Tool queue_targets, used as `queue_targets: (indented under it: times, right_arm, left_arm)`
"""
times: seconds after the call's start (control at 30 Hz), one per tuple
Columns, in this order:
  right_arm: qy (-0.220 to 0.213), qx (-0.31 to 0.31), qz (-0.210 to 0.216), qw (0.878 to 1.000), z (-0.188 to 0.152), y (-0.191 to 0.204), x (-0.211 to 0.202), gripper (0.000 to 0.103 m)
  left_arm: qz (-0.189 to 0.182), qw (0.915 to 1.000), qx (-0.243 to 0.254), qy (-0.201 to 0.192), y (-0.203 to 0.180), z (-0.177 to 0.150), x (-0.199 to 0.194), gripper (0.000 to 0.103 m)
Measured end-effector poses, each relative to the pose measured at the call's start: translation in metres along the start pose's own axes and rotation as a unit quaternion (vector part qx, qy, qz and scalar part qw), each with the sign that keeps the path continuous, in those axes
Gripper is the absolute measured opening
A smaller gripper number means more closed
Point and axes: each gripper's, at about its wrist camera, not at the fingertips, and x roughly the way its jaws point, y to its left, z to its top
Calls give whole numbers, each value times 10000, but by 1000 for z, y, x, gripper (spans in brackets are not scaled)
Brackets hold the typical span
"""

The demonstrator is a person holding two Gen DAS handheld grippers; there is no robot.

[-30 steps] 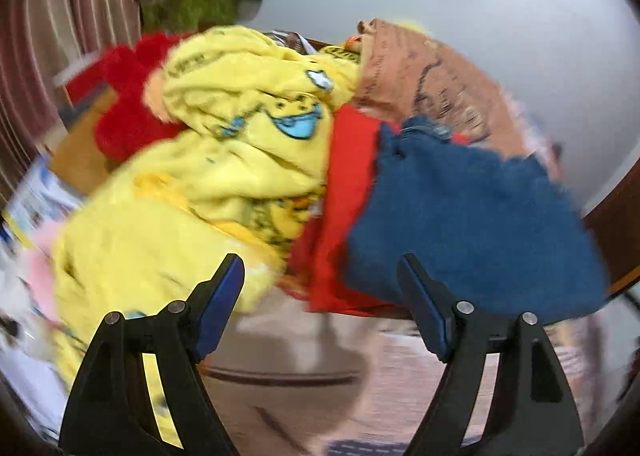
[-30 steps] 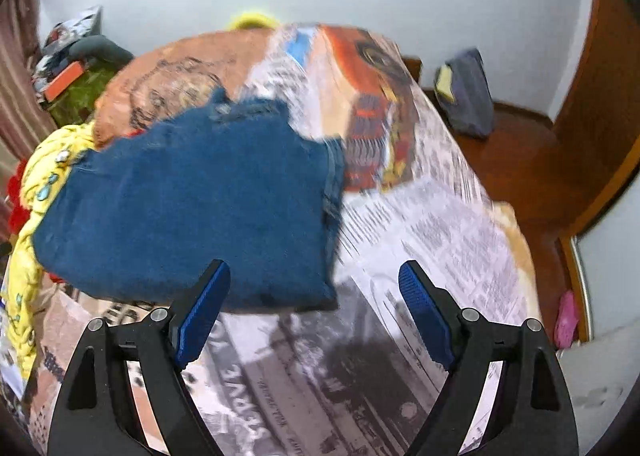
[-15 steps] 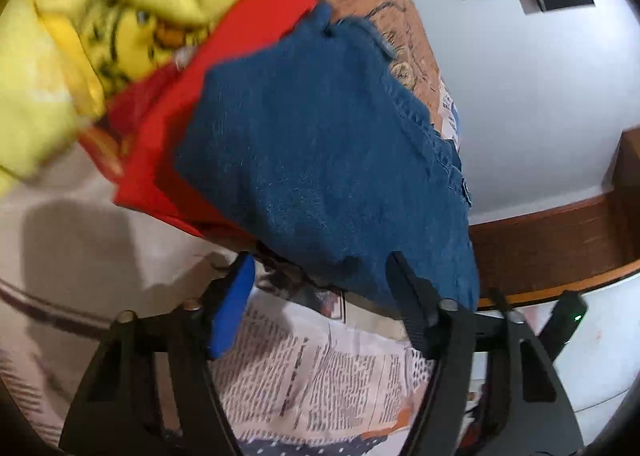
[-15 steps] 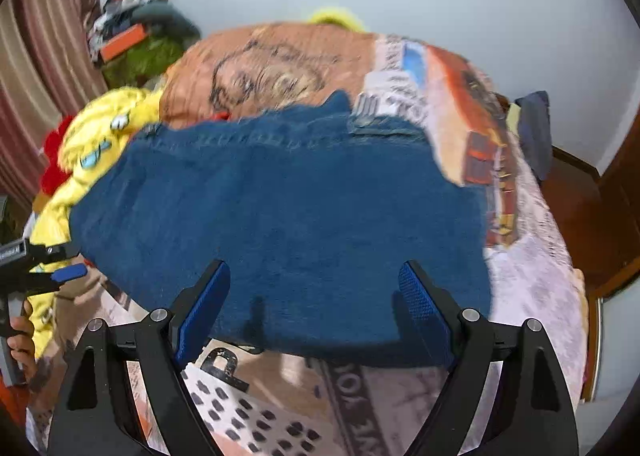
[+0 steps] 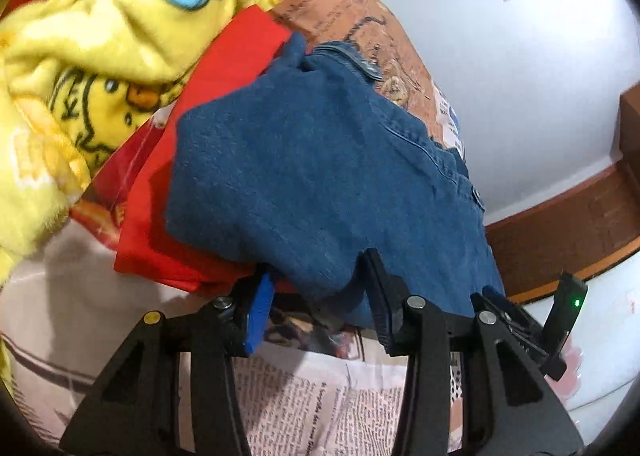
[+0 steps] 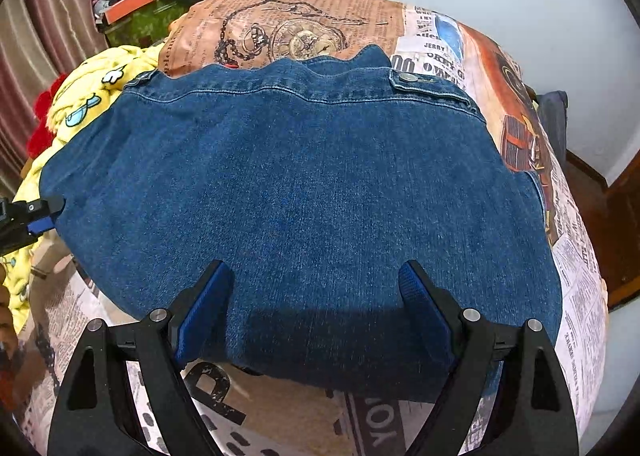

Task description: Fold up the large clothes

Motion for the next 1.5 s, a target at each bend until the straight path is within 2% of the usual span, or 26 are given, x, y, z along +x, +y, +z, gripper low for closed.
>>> queue_targets:
  times: [0.07,0.17,0.27,0.4,0.5,0.6,0.73,0.8,0.9,1.03,1.1,1.23,1.3,1.4,1.5]
  right_arm:
    - [-12,-20,5,10000,1,1,2,85]
    - [-42,-30,16,10000,0,2,3,85]
    - [-64,-18,30,10000,0,2,3,85]
    - [-63,-38,-4,10000,0,2,3,86]
    - [-35,-51,-41,10000,0,2,3,86]
    - [73,-48,-59,9999,4,2,4,85]
    - [319,-11,-25,9995,12,3,3,85]
    - [320,15,18,9995,18,5,-2,85]
    - [163,-27,22,9999,28,13,-13,85]
    - [-96,-192,65,9997,43,31,-22,85]
    - [-190,-322,140,9992,48,47,-20,85]
    - [27,-524,247,9983,46,69,6,85]
    - [287,-585,346,9973,37,76,29,85]
    - [312,-351,607,9971,27,68,42,86]
    - [374,-344,877,9949,27,57,37,85]
  left_arm:
    - [-22,9999,-169,0,11,0,3,45]
    - [47,9993,-341,-109,31,3,2,59]
    - [-118,9987,-484,-147,38,5,4,60]
    - [22,9987,-411,-305,28,17,8,59]
    - [72,9983,-474,-343,26,29,25,59]
    - [45,9967,-670,-455,32,35,32,53]
    - [184,9949,-564,-813,18,35,16,30]
    - [155,9939,-373,-1023,4,37,-1,23]
    - [38,9904,165,-1373,-31,41,-32,21]
    - [-230,9794,748,-1863,-78,45,-70,21]
    - [-154,9731,1118,-2009,-101,47,-82,21]
    - [35,9676,1573,-1976,-135,49,-76,21]
    - [114,9672,1697,-1885,-144,48,-69,21]
    - [281,9653,1873,-1800,-153,40,-57,21]
    - [237,9661,1904,-1725,-166,35,-45,21]
